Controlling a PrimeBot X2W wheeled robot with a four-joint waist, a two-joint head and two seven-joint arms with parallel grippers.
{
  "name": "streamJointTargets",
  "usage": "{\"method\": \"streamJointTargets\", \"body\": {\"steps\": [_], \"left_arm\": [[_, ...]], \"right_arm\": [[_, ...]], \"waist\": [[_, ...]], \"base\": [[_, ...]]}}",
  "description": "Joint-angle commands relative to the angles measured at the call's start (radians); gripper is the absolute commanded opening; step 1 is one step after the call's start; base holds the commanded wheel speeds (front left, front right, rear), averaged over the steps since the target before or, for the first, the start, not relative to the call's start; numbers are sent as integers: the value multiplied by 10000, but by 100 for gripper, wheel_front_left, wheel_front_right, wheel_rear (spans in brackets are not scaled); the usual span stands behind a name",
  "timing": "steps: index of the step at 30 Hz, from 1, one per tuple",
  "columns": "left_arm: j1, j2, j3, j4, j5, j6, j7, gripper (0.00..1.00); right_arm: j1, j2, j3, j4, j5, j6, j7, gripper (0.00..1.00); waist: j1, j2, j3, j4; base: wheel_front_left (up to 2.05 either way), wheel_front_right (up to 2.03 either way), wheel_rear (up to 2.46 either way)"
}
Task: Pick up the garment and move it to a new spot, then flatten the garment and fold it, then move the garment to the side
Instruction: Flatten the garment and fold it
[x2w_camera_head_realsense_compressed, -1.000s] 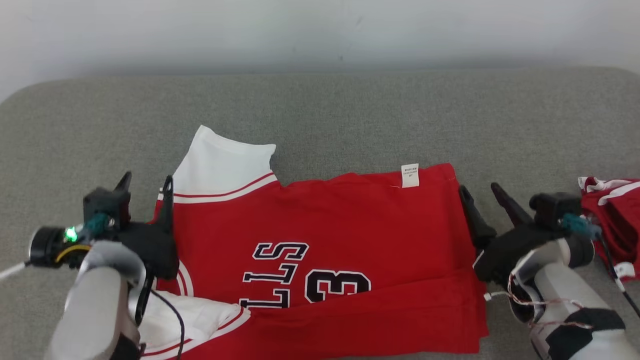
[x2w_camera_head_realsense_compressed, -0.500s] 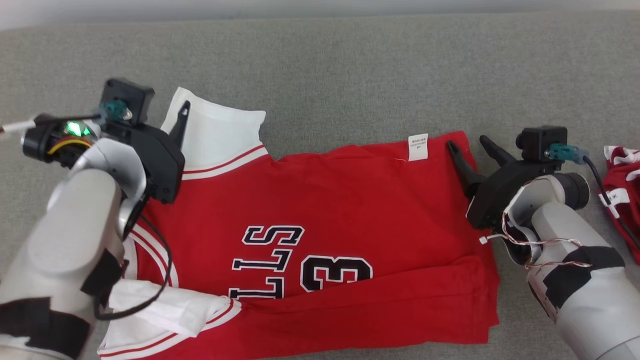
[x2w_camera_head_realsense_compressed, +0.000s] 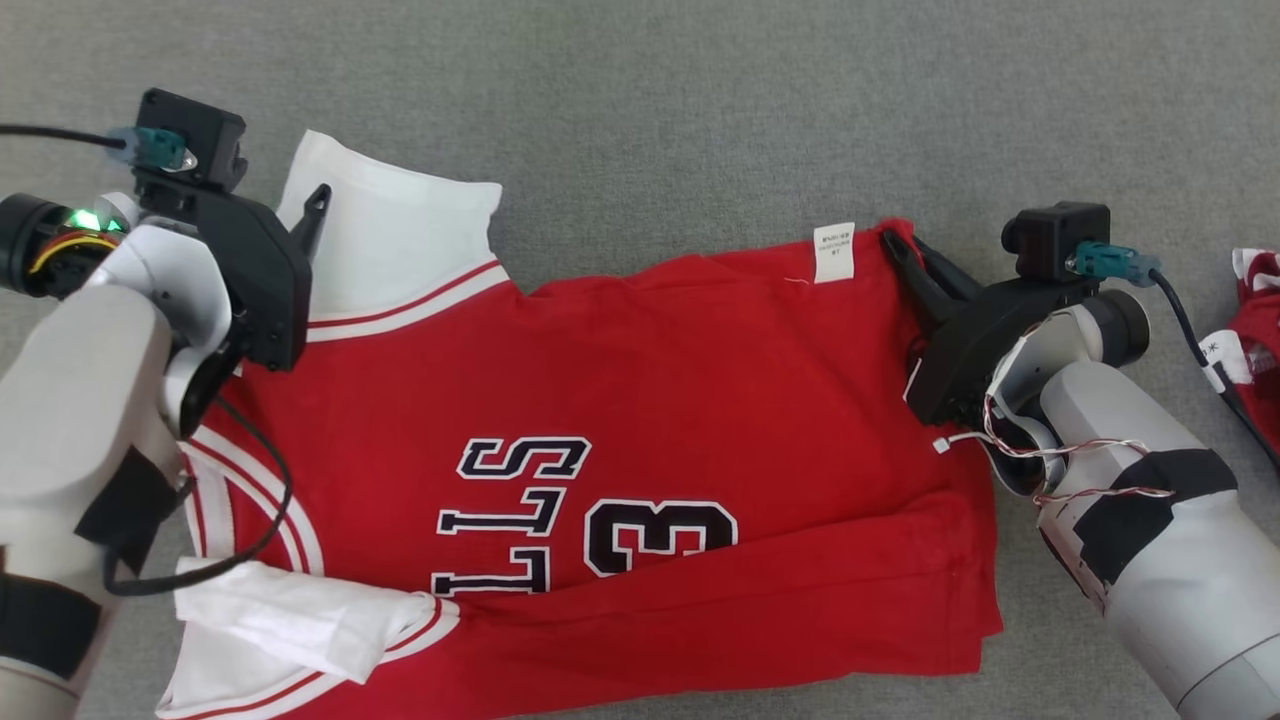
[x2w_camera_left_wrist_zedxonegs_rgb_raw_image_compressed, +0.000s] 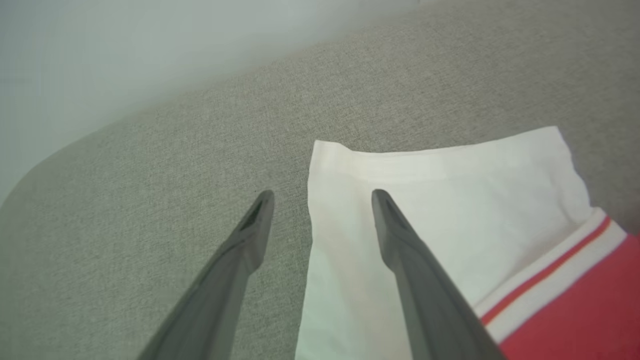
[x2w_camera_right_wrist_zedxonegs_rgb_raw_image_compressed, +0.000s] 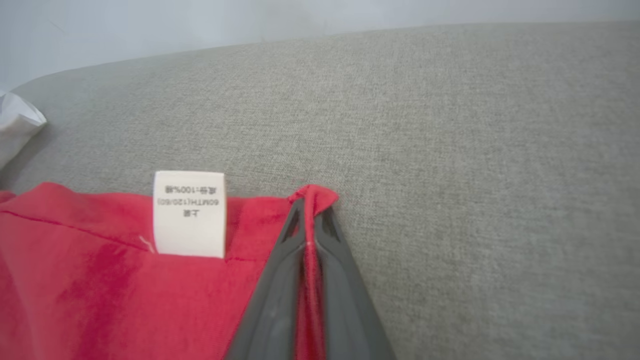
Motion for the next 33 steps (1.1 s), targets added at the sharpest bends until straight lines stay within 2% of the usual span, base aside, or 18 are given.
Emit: {"method": "streamJointTargets", "body": {"steps": [1, 10, 11, 12, 14, 15, 16, 17, 23, 33], "left_arm": [[-166, 115, -64, 63, -165, 24, 120, 100], [-910, 419, -164, 653, -1082, 24, 509, 100], [-999, 426, -163, 692, -1107, 24, 542, 88], [-1066, 471, -183, 722, -1099, 23, 544, 84], [-1132, 478, -184, 835, -1202, 23, 565, 91], [-1172, 494, -198, 886, -1223, 23, 541, 91], [-1210, 494, -198, 940, -1240, 23, 496, 62], [-1257, 487, -227, 971, -1191, 23, 395, 0], [-1179, 401, -688, 619, -1345, 23, -324, 0], [-365, 333, -1260, -110, -1827, 23, -2376, 0]], "right_arm": [[-89, -22, 121, -46, 84, -20, -75, 0], [-550, -112, 913, -617, 574, -20, -511, 0], [-569, -145, 972, -645, 614, -20, -550, 0], [-596, -152, 1039, -680, 643, -20, -567, 0], [-612, -177, 1147, -712, 718, -21, -614, 0], [-615, -190, 1197, -721, 755, -23, -636, 0], [-628, -200, 1246, -743, 823, -23, -671, 0], [-644, -213, 1277, -757, 876, -23, -710, 0], [-541, -290, 1299, -593, 1151, -25, -1176, 0], [300, 84, 1316, 436, 1324, -22, -1886, 0]], "waist": [[-1, -2, 251, -175], [-1, -2, 1039, -699], [-1, -2, 1099, -722], [-1, -2, 1154, -755], [-1, -2, 1220, -797], [-1, -2, 1244, -814], [-1, -2, 1272, -821], [-1, -2, 1294, -818], [-1, -2, 1092, -603], [-1, -2, -451, -11]], "base": [[0, 0, 0], [0, 0, 0], [0, 0, 0], [0, 0, 0], [0, 0, 0], [0, 0, 0], [0, 0, 0], [0, 0, 0], [0, 0, 0], [0, 0, 0]]}}
